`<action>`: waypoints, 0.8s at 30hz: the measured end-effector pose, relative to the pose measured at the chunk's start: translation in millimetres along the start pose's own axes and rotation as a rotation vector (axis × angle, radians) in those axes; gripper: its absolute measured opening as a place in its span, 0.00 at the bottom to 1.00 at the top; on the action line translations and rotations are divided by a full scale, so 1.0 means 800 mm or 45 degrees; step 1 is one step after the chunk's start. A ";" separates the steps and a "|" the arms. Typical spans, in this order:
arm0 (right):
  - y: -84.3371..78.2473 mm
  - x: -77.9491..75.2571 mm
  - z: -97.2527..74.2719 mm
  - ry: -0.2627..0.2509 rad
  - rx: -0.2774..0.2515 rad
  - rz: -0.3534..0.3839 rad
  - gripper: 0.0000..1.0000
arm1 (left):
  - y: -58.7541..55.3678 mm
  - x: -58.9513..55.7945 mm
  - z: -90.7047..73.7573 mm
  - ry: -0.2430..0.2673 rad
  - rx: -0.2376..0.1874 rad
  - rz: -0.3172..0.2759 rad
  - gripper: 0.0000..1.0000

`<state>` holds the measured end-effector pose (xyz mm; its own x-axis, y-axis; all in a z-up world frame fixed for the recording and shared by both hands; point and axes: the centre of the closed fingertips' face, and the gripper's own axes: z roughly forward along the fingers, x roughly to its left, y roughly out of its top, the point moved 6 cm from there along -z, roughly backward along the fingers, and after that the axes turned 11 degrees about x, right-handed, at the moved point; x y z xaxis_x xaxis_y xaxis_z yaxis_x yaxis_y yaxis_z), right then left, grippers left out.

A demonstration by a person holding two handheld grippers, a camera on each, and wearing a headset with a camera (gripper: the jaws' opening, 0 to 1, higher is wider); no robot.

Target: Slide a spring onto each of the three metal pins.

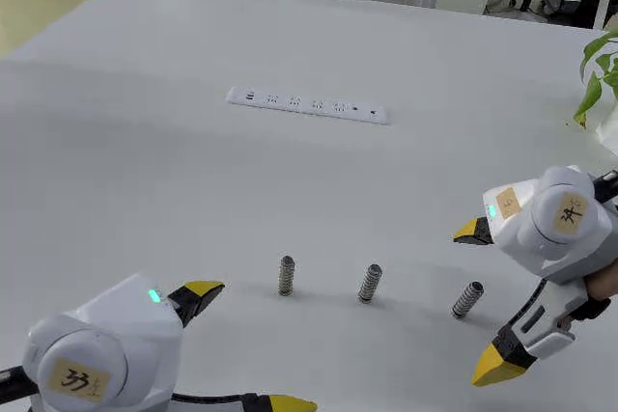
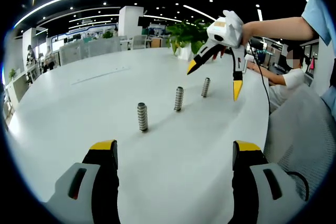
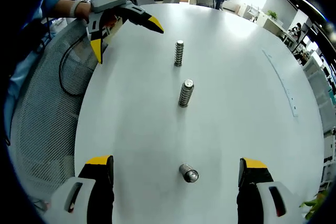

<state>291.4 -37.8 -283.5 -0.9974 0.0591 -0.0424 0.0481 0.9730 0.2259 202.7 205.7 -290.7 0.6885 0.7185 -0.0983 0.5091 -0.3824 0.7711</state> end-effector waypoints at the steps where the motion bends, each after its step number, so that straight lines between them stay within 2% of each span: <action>1: -0.001 0.002 -0.001 -0.001 -0.011 0.010 0.99 | 0.000 0.000 0.000 -0.001 0.002 0.002 0.89; 8: -0.015 0.015 -0.012 -0.068 -0.072 0.098 0.99 | -0.002 -0.003 0.001 -0.003 0.012 0.006 0.89; 10: -0.015 0.021 -0.018 -0.089 -0.130 0.151 0.99 | -0.003 -0.002 0.000 0.000 0.014 0.001 0.89; 12: -0.018 0.026 -0.022 -0.106 -0.159 0.181 0.99 | -0.004 -0.001 0.000 0.001 0.015 -0.004 0.89; 16: -0.032 0.039 -0.027 -0.134 -0.183 0.237 0.99 | -0.004 -0.001 -0.001 0.001 0.018 -0.005 0.89; 24: -0.056 0.065 -0.034 -0.176 -0.292 0.401 0.99 | -0.005 -0.002 -0.004 0.004 0.030 -0.001 0.89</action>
<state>235.6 -84.6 -269.8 -0.9184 0.3905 -0.0635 0.3204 0.8284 0.4594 198.3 207.8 -291.8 0.6867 0.7204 -0.0971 0.5218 -0.3956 0.7558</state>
